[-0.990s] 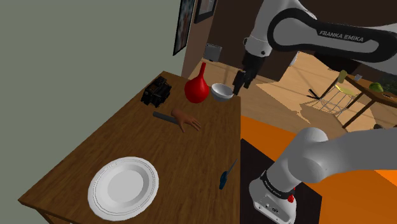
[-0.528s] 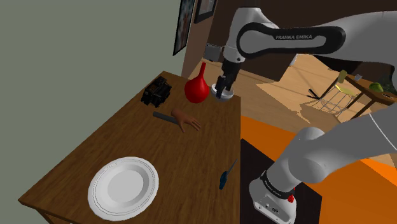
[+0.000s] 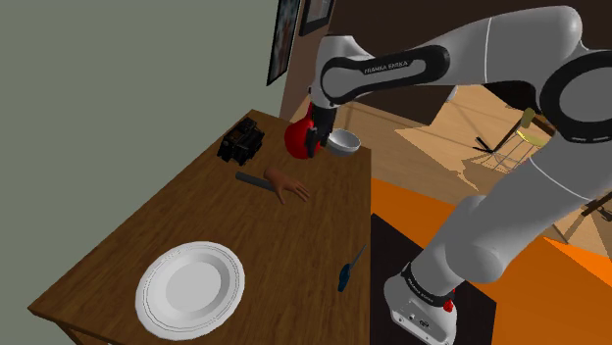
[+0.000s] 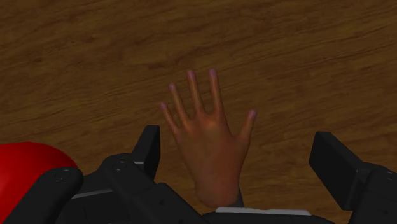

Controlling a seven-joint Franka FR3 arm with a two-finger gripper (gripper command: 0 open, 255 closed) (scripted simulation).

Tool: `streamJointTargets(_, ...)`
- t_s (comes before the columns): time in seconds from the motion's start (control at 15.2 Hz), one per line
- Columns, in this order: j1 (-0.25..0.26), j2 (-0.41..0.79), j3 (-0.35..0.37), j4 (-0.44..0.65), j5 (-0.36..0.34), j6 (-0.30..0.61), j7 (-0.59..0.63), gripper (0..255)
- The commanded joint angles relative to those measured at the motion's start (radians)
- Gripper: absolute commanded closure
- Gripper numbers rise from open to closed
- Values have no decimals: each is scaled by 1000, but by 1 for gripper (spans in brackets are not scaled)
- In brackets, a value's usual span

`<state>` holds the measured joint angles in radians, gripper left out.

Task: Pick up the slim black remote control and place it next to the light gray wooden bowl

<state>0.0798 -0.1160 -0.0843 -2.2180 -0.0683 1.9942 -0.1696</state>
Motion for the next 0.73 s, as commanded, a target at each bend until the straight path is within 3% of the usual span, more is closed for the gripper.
streamJointTargets(0.0,3,86,-1,46,6,28,-29,0)
streamJointTargets(0.66,13,490,27,342,29,81,-140,0)
